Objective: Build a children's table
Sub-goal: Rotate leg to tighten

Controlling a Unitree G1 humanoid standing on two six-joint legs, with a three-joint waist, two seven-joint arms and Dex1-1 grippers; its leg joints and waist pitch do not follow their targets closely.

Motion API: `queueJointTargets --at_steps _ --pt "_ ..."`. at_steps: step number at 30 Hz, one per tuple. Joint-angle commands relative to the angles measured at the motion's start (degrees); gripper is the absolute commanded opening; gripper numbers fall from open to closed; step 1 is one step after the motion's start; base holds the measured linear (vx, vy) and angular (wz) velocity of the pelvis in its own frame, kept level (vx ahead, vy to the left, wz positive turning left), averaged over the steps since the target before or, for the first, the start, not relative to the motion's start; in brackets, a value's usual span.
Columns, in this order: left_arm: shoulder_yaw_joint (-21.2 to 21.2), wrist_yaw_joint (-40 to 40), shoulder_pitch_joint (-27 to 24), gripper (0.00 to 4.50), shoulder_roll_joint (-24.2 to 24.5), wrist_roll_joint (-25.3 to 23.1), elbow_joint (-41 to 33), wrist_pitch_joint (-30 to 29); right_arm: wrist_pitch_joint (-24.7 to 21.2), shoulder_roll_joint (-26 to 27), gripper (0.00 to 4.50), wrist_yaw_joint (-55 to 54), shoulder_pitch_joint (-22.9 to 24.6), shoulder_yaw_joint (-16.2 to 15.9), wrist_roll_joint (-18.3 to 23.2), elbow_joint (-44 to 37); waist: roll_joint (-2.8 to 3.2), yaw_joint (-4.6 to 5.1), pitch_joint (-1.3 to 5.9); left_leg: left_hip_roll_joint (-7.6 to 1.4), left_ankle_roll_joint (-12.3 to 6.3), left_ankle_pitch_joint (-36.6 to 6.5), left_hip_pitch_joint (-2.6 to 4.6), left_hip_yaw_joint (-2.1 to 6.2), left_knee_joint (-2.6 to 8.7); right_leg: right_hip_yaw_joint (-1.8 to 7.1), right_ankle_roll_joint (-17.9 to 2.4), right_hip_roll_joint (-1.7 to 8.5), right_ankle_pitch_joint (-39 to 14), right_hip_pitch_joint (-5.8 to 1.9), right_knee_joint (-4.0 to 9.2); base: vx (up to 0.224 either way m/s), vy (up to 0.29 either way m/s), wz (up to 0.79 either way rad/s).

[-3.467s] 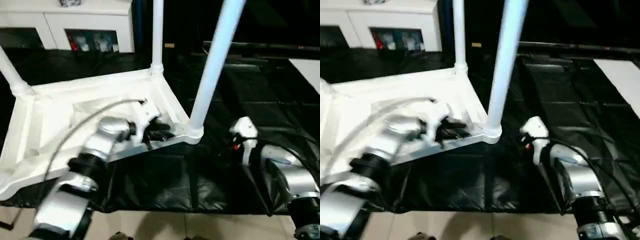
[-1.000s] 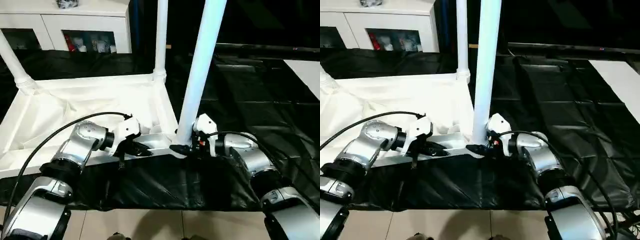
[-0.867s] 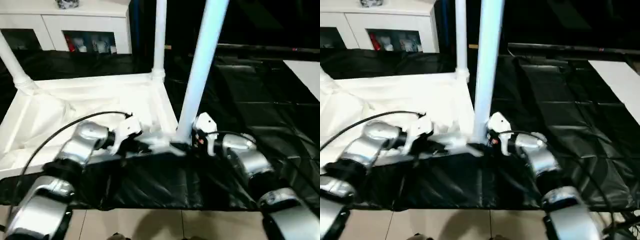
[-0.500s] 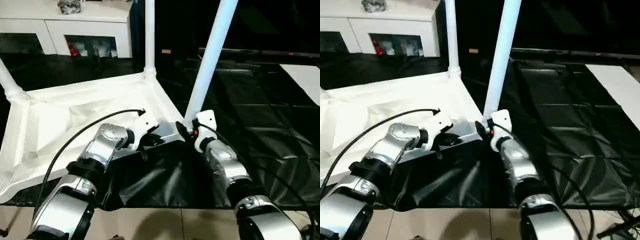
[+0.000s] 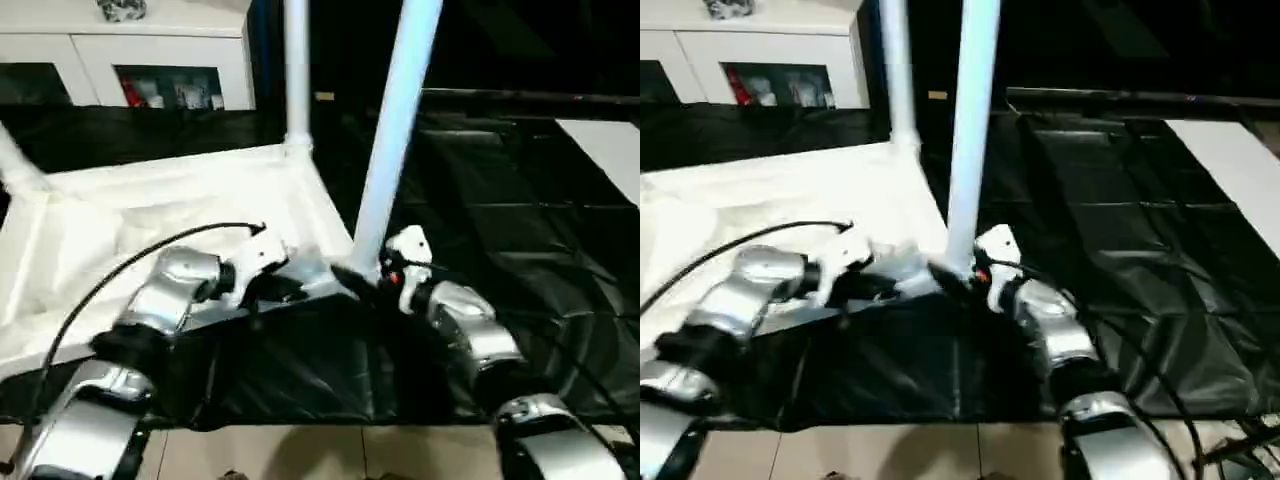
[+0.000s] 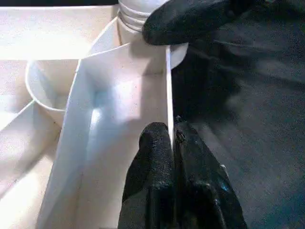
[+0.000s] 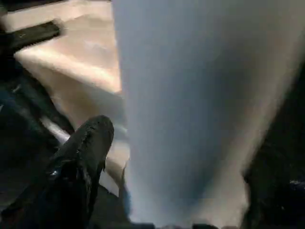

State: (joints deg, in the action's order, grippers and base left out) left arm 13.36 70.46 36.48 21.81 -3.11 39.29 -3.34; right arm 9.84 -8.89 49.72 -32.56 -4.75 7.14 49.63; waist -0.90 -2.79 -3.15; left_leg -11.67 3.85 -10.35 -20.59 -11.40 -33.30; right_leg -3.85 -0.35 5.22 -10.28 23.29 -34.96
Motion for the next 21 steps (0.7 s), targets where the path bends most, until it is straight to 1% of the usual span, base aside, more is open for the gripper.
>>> queueJointTargets --at_steps 1,2,3,4,5,6,7,8,9,10,12,13,14,15,16,17,18,21 --pt "0.32 4.83 -1.19 0.0 0.06 3.04 -0.9 1.26 0.68 -1.29 3.88 5.77 -0.51 -1.05 0.05 -1.21 -0.72 -0.38 3.75 -1.89 -4.23 -10.58 0.22 0.47 3.58 2.68 -14.29 3.06 -10.87 -2.46 3.81 0.0 0.0 0.0" --pt "0.36 6.53 -1.4 0.0 0.77 3.4 -1.28 1.1 0.69 -2.0 3.88 7.79 -0.78 -1.09 0.12 -1.44 -0.85 -0.54 3.75 -1.87 -4.42 -10.18 0.11 0.45 3.54 2.6 -14.54 3.04 -10.17 -2.63 3.65 0.0 0.0 0.0" --pt "0.36 6.53 -1.4 0.0 0.77 3.4 -1.28 1.1 0.69 -2.0 3.88 7.79 -0.78 -1.09 0.12 -1.44 -0.69 -0.85 3.84 -1.91 -4.67 -9.0 0.04 0.38 3.47 2.56 -14.96 3.0 -8.59 -2.72 3.34 0.0 0.0 0.0" --pt "0.59 8.93 -1.73 0.0 1.92 3.88 -1.95 0.9 0.65 -3.09 3.88 11.15 -1.19 -1.56 0.08 -1.92 -0.88 -0.93 3.94 -1.99 -4.91 -8.52 0.22 0.31 3.37 2.51 -15.43 2.96 -7.37 -2.65 3.13 0.0 0.0 0.0" --pt "0.77 10.03 -1.84 0.0 2.53 4.07 -2.21 0.86 0.38 -3.85 3.88 13.33 -1.36 -2.39 0.1 -2.38 -1.15 -0.96 4.03 -1.97 -5.4 -7.55 0.06 0.24 3.22 2.51 -15.7 2.93 -6.03 -2.72 2.88 0.0 0.0 0.0" --pt "0.77 10.03 -1.84 0.0 2.53 4.07 -2.21 0.86 0.38 -3.85 3.88 13.33 -1.36 -2.39 0.1 -2.38 -1.01 -1.08 4.07 -1.97 -5.57 -7.3 0.0 0.28 3.17 2.47 -15.9 2.94 -5.7 -2.75 2.77 0.0 0.0 0.0" --pt "1.13 11.13 -2.03 0.0 3.43 4.04 -2.42 1.39 -0.54 -5.01 3.88 17.33 -1.43 -3.92 0.33 -3.37 -1.22 -1.09 3.93 -1.95 -5.88 -7.56 -0.09 0.17 3.09 2.48 -15.87 2.89 -5.8 -2.56 2.83 0.0 0.0 0.0" --pt "1.24 11.32 -2.11 0.0 3.62 4.03 -2.52 1.48 -0.91 -5.28 3.88 18.37 -1.4 -4.28 0.45 -3.65 -1.13 -1.15 3.85 -1.96 -5.84 -8.13 -0.17 0.23 3.13 2.46 -15.71 2.94 -6.59 -2.61 2.86 0.0 0.0 0.0" --pt "1.33 11.98 -2.31 0.0 3.96 4.09 -2.83 1.52 -1.31 -5.63 3.88 19.92 -1.37 -4.78 0.6 -4.04 -1.11 -1.17 3.79 -1.99 -5.68 -8.72 -0.13 0.24 3.18 2.47 -15.46 2.96 -7.52 -2.57 2.98 0.0 0.0 0.0" --pt "1.33 12.73 -2.57 0.0 4.34 4.24 -3.19 1.49 -1.39 -6.13 3.88 21.76 -1.32 -5.54 0.51 -4.5 -1.26 -1.27 3.58 -2.16 -4.59 -10.69 0.11 0.27 3.34 2.54 -14.83 3.13 -11.03 -2.38 3.35 0.0 0.0 0.0" --pt "1.31 13.17 -2.74 0.0 4.57 4.34 -3.4 1.5 -1.44 -6.41 3.62 22.85 -1.3 -6.0 0.43 -4.74 -1.41 -1.24 3.43 -2.19 -3.67 -11.51 0.02 0.37 3.5 2.6 -14.09 3.18 -12.9 -2.35 3.5 0.0 0.0 0.0" --pt "1.42 14.27 -3.08 0.0 5.08 4.62 -4.02 1.23 -2.38 -6.74 3.54 25.13 -1.27 -6.53 0.65 -5.05 -1.48 -1.22 3.41 -2.2 -3.49 -11.81 0.11 0.35 3.52 2.62 -13.94 3.17 -13.52 -2.31 3.57 0.0 0.0 0.0" --pt "1.37 14.8 -3.28 0.0 5.28 4.92 -4.38 0.99 -2.09 -6.87 3.51 26.05 -1.35 -6.83 0.16 -4.98 -1.56 -1.24 3.37 -2.24 -3.14 -12.3 0.21 0.37 3.58 2.65 -13.7 3.18 -14.59 -2.2 3.7 0.0 0.0 0.0" --pt "1.34 14.97 -3.35 0.0 5.34 5.02 -4.52 0.91 -1.95 -6.92 3.51 26.33 -1.37 -6.93 -0.03 -4.97 -1.49 -1.29 3.42 -2.28 -2.91 -12.37 0.27 0.41 3.59 2.66 -13.7 3.24 -14.74 -2.18 3.65 0.0 0.0 0.0" --pt "1.29 15.44 -3.64 0.0 5.56 5.36 -5.1 0.44 -1.44 -7.04 3.26 27.18 -1.44 -7.36 -0.66 -4.9 -1.75 -1.27 3.4 -2.27 -2.54 -12.41 0.22 0.39 3.62 2.69 -13.67 3.24 -14.81 -2.17 3.66 0.0 0.0 0.0" --pt "1.29 15.7 -3.9 0.0 5.72 5.53 -5.6 0.19 -1.06 -7.12 3.26 27.5 -1.42 -7.62 -0.94 -4.93 -1.79 -1.34 3.41 -2.27 -2.52 -12.29 0.21 0.42 3.62 2.69 -13.62 3.26 -14.72 -2.19 3.6 0.0 0.0 0.0" --pt "1.29 15.7 -3.9 0.0 5.72 5.53 -5.6 0.19 -1.06 -7.12 3.12 27.5 -1.42 -7.62 -0.94 -4.93 -1.73 -1.36 3.38 -2.23 -2.44 -12.23 0.24 0.41 3.66 2.71 -13.51 3.21 -14.82 -2.12 3.64 0.0 0.0 0.0" --pt "1.76 16.58 -4.54 0.0 6.29 5.66 -6.66 -0.28 -0.94 -7.26 3.06 28.2 -1.6 -8.22 -1.09 -4.86 -1.86 -1.38 3.48 -2.21 -2.29 -11.92 0.2 0.45 3.62 2.71 -13.45 3.26 -14.38 -2.23 3.54 0.0 0.0 0.0"
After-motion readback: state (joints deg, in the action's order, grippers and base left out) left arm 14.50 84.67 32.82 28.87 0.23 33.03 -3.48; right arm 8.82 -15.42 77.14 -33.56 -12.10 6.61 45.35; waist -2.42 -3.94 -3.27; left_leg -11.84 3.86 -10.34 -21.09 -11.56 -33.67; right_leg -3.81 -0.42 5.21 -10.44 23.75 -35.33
